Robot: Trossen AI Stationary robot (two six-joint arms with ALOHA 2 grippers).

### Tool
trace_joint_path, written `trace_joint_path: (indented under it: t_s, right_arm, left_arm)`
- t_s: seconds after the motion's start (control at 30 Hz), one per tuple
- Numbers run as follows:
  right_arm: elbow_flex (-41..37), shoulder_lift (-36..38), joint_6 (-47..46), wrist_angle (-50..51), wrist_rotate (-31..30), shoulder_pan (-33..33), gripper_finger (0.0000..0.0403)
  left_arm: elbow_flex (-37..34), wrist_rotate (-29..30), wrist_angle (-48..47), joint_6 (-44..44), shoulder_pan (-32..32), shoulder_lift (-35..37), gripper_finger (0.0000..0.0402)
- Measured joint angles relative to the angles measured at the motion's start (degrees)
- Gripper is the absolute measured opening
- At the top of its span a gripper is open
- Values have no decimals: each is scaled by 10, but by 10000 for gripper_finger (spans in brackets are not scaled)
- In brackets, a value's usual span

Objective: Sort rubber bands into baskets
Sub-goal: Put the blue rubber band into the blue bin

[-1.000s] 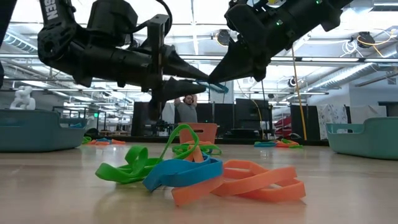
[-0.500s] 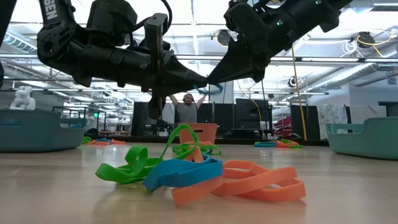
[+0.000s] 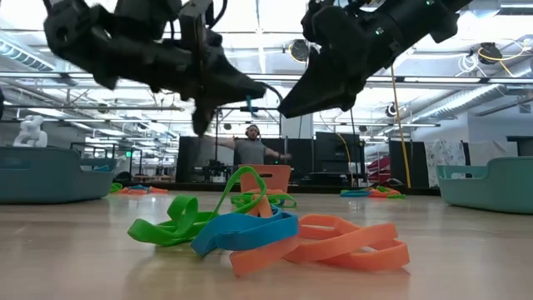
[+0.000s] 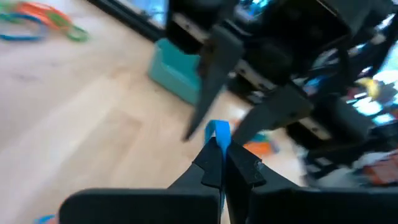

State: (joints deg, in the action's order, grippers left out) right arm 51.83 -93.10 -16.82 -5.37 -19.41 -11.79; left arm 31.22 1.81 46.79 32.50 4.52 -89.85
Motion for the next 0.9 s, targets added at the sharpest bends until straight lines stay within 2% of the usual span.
trace_joint_path:
  t_s: [0.17,0.33,0.43,0.67,0.9]
  right_arm:
    - [0,0,0,0,32,0,116]
    - [0,0,-5,0,34,0,116]
    - [0,0,-14,0,34,0,116]
    - [0,0,-16,5,34,0,116]
    - [0,0,-16,12,33,0,116]
  left_arm:
    - [0,108,-237,-29,22,124,2]
    - [0,197,-486,41,37,218,1]
    - [0,209,-586,91,54,254,1]
    - [0,216,-743,194,101,300,1]
    - [0,230,-866,306,118,321,1]
